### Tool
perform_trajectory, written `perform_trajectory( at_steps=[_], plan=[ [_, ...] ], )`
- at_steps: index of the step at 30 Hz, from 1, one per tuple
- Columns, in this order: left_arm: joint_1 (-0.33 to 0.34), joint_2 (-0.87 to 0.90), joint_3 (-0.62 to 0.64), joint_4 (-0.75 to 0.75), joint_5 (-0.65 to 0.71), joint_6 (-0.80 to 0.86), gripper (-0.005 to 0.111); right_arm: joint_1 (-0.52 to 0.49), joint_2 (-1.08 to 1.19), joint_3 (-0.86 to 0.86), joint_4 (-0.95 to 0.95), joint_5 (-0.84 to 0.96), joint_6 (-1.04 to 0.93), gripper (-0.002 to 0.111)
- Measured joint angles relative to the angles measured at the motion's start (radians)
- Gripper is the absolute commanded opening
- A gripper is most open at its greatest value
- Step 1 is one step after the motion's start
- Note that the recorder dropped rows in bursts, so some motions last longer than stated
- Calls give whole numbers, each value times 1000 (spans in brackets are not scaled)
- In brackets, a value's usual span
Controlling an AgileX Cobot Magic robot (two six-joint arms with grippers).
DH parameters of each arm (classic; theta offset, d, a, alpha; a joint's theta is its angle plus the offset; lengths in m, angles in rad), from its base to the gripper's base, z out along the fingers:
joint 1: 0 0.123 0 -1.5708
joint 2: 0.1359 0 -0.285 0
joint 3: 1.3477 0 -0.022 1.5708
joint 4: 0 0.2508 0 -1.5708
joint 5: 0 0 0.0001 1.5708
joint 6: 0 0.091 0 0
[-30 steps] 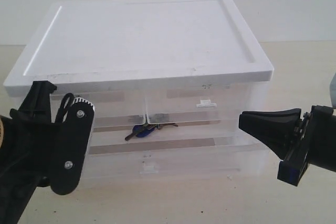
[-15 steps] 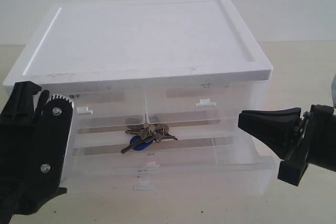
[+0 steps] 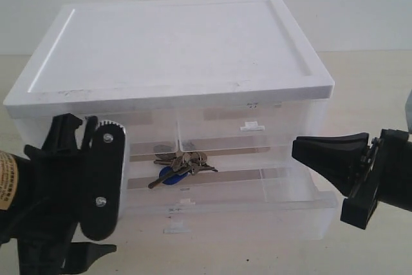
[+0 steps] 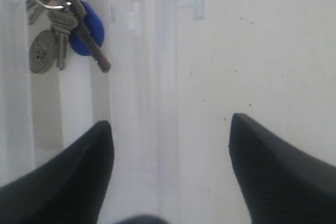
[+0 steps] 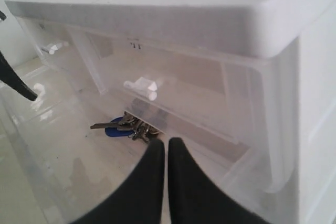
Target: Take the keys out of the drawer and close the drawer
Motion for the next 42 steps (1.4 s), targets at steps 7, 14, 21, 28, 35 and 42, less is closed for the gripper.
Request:
perform_trajectory(
  at_steps=[7, 14, 21, 28, 35, 42],
  plan=[
    [0, 81, 0, 0, -45, 0, 14, 0, 0, 0, -9, 2, 0, 0],
    [0, 81, -3, 10, 6, 6, 5, 0, 0, 0, -9, -17, 0, 0],
    [-75, 29, 0, 3, 90, 13, 5, 0, 0, 0, -9, -21, 0, 0],
    [-77, 15, 5, -29, 92, 28, 36, 0, 0, 0, -9, -21, 0, 0],
    [-80, -37, 5, -73, -11, 26, 63, 0, 0, 0, -9, -21, 0, 0],
    [-80, -138, -31, -132, -111, -251, 58, 0, 0, 0, -9, -21, 0, 0]
  ],
)
